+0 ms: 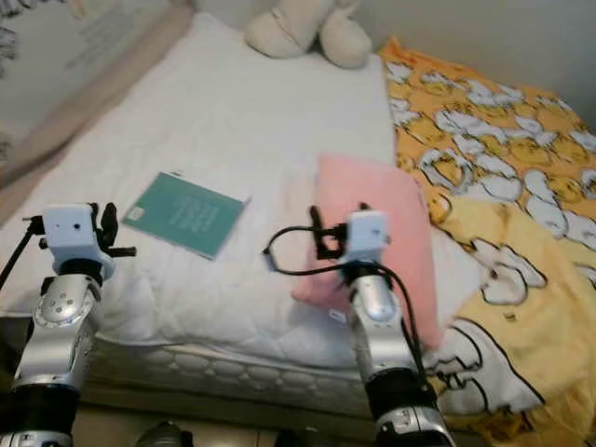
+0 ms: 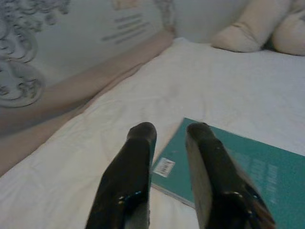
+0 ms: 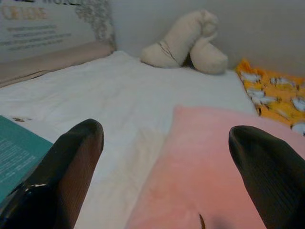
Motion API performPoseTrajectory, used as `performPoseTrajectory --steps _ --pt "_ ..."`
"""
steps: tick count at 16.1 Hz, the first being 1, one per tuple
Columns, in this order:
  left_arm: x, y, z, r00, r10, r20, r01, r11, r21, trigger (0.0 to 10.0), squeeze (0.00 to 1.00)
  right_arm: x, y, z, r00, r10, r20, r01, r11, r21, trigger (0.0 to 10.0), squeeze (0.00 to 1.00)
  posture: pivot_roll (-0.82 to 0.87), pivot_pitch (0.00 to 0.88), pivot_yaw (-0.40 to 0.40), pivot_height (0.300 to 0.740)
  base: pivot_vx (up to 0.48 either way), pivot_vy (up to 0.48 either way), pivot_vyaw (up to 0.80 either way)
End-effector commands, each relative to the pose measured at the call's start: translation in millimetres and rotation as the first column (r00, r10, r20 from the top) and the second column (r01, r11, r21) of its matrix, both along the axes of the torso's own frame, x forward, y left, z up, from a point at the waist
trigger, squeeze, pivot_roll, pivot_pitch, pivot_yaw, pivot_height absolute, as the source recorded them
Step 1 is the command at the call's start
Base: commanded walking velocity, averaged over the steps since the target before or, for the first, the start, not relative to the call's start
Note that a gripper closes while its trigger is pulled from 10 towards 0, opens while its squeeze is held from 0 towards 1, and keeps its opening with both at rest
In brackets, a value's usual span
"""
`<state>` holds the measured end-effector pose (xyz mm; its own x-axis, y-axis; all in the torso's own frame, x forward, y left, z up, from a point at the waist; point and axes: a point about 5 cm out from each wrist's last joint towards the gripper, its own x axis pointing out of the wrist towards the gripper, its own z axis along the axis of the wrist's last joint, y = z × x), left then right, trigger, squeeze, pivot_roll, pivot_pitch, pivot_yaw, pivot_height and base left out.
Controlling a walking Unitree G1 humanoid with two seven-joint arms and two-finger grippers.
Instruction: Clean up the room
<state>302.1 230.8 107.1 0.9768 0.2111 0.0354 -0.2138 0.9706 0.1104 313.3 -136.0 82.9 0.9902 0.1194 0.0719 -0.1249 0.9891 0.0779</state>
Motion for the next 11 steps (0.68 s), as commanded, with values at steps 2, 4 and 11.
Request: performPoseTrajectory --steps 2,4,11 --pt "8.6 -3.0 6 0.999 -0.009 0.038 0.009 1.0 -0.014 10.0 1.0 -5.3 -17.9 -11 0.996 -0.065 -0.058 0.067 0.997 0.025 10.0 1.0 0.02 0.0 -0.104 0.74 0.0 0.0 0.0" --pt "11.8 -6.9 10 0.996 -0.068 0.05 0.066 0.997 0.049 10.0 1.0 -17.7 -32.2 -22 0.992 -0.078 -0.098 0.075 0.997 -0.027 10.0 1.0 0.01 0.0 -0.095 0.74 0.0 0.0 0.0" --pt "7.7 -25.3 1 0.983 -0.175 0.049 0.173 0.984 0.048 10.0 0.0 -19.4 -23.3 -27 0.989 -0.063 -0.134 0.044 0.99 -0.138 10.0 0.0 0.01 0.0 -0.091 0.74 0.0 -0.249 0.0"
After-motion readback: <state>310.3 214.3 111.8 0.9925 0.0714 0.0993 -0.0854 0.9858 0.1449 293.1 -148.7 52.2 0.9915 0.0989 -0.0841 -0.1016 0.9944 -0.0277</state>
